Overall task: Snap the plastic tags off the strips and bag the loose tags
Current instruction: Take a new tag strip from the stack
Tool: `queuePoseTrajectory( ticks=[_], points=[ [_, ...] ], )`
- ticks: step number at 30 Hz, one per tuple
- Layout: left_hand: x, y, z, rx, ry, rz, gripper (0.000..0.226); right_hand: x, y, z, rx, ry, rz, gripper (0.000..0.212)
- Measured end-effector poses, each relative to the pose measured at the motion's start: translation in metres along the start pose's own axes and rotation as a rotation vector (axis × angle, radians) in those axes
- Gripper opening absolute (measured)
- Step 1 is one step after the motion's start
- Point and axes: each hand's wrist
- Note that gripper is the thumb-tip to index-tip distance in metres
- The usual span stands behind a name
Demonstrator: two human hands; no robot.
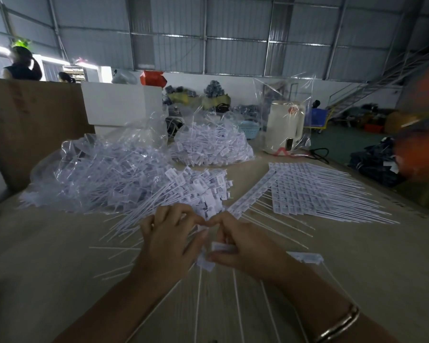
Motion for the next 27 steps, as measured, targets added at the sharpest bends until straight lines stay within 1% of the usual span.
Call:
queuePoseTrajectory(
  ticks=[2, 4, 6, 8, 10, 13, 15, 18, 20, 22, 25, 27],
  points=[
    [-0.003, -0.004, 0.0, -0.026, -0.037, -0.043, 0.04, 0.003, -0.002, 0.001, -0.022, 0.056, -0.004, 0.051],
    [-0.008, -0.008, 0.002, 0.043, 0.019, -0.121, 0.044, 0.005, -0.003, 0.001, -0.007, 0.076, -0.023, 0.055],
    [-0.009, -0.013, 0.002, 0.118, 0.06, -0.172, 0.045, 0.004, -0.004, 0.0, 0.01, 0.064, -0.05, 0.06],
    [-0.006, -0.014, 0.002, 0.112, 0.03, -0.153, 0.041, 0.002, 0.0, -0.002, 0.022, 0.019, -0.063, 0.061],
    [-0.004, -0.013, 0.003, 0.083, 0.029, -0.136, 0.037, -0.003, 0.011, -0.005, 0.042, -0.059, -0.082, 0.049],
    [0.001, -0.01, 0.005, 0.095, 0.104, -0.106, 0.037, -0.008, 0.024, -0.011, 0.105, -0.116, -0.117, 0.025],
    [0.003, -0.009, 0.004, 0.142, 0.116, -0.075, 0.047, -0.007, 0.022, -0.01, 0.118, -0.091, -0.174, 0.021],
    [-0.001, -0.007, 0.002, 0.221, 0.108, -0.027, 0.065, -0.006, 0.015, -0.006, 0.042, -0.034, -0.221, 0.021],
    [-0.001, -0.005, 0.003, 0.235, 0.088, -0.034, 0.069, -0.008, 0.014, -0.005, 0.017, -0.019, -0.242, 0.016],
    [0.001, -0.003, 0.004, 0.23, 0.024, -0.07, 0.067, -0.011, 0.013, -0.007, 0.021, -0.014, -0.206, 0.015],
    [0.002, 0.0, 0.002, 0.159, -0.086, -0.139, 0.051, -0.013, 0.012, -0.007, 0.079, -0.049, 0.028, 0.01],
    [0.005, 0.003, 0.002, 0.087, -0.143, -0.164, 0.04, -0.017, 0.019, -0.007, 0.104, -0.127, 0.145, 0.017]
  ],
)
Point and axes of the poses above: each hand's wrist, its own z-axis towards the middle knuckle, its own y-axis out of the back of the hand, x = y × z, and after that the axes turned 3 degrees about z, right-handed
